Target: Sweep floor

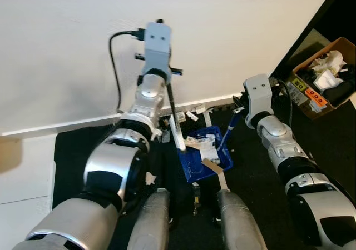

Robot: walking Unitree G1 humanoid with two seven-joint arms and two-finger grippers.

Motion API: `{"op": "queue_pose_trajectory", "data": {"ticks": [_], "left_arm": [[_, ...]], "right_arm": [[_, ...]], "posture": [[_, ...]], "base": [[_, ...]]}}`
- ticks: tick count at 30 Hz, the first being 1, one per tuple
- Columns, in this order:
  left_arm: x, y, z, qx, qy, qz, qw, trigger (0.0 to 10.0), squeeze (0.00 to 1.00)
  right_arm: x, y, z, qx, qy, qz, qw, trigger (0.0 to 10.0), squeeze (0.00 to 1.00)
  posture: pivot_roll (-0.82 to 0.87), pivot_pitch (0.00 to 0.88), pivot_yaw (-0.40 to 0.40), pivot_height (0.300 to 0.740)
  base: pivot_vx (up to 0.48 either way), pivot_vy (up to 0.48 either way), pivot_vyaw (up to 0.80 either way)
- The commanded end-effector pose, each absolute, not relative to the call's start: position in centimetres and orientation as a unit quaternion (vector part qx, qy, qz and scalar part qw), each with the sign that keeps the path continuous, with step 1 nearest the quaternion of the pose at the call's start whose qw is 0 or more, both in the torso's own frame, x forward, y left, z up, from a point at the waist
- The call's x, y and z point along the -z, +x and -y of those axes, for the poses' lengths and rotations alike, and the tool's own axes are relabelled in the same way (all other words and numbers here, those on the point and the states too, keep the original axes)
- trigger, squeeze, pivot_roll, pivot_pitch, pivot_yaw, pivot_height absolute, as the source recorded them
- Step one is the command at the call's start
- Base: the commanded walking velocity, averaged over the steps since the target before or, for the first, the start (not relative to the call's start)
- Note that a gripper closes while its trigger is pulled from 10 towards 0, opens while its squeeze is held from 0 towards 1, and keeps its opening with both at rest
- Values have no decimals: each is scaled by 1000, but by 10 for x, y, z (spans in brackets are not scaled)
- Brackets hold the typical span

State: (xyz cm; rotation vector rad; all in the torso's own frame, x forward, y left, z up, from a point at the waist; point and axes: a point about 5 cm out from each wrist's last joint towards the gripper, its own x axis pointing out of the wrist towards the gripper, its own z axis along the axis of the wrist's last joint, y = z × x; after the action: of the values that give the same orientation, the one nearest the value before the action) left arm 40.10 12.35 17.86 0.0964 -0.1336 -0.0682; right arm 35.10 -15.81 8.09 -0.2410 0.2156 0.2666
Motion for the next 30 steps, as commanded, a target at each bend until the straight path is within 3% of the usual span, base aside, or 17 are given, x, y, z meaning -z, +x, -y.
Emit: {"op": "queue_pose_trajectory", "data": {"ticks": [1,6,10,16,19,23,30], "left_arm": [[-195,404,-133,22,50,97,994,10000,0],[-192,403,-143,42,43,95,994,10000,0],[-175,395,-141,155,15,70,985,10000,0],[-164,388,-142,202,14,59,977,10000,0],[-146,374,-144,299,28,26,954,10000,0],[-140,367,-143,347,46,15,937,10000,0],[-162,377,-171,222,89,81,968,10000,0]], "right_arm": [[-55,338,163,-133,-134,-168,967,10000,0],[-55,338,162,-133,-132,-168,968,10000,0],[-54,338,163,-133,-127,-169,968,10000,0],[-54,337,164,-130,-124,-171,969,10000,0],[-54,338,166,-128,-122,-171,969,10000,0],[-54,338,167,-128,-122,-171,969,10000,0],[-54,338,167,-127,-120,-171,970,10000,0]], "posture": [[-4,178,4,740],[-1,174,3,740],[0,167,2,740],[1,163,3,740],[3,158,3,740],[3,158,3,740],[8,157,1,740]], "base": [[0,0,0],[0,0,0],[0,0,0],[0,0,0],[0,0,0],[0,0,0],[0,0,0]]}}
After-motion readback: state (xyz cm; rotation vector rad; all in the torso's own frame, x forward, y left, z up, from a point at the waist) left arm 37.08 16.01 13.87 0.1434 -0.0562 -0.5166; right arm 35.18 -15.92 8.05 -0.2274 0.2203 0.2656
